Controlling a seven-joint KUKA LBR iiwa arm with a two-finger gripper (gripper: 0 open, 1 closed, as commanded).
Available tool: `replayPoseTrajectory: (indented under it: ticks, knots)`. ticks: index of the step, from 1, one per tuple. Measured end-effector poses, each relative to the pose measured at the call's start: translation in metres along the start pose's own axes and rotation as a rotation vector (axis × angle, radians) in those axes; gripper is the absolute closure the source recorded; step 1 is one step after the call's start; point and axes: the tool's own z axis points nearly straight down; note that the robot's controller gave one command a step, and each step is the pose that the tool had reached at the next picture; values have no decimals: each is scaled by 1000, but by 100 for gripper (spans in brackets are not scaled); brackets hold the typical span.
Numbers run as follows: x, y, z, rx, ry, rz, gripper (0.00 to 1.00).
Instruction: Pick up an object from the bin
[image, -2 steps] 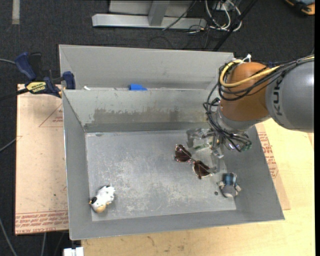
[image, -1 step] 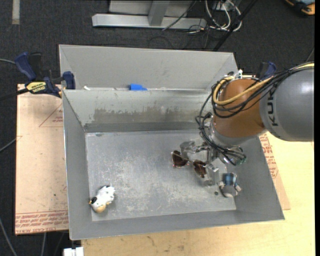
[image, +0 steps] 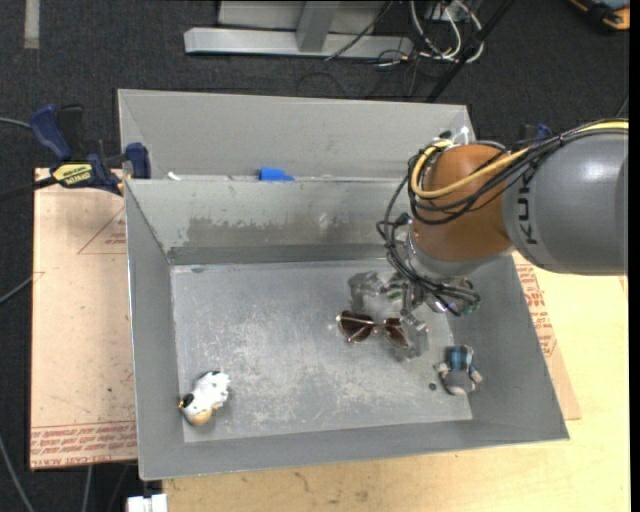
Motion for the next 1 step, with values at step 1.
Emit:
replayPoseTrajectory:
  ticks: [1]
  knots:
    - [-8,5,-77,1,-2,62,100]
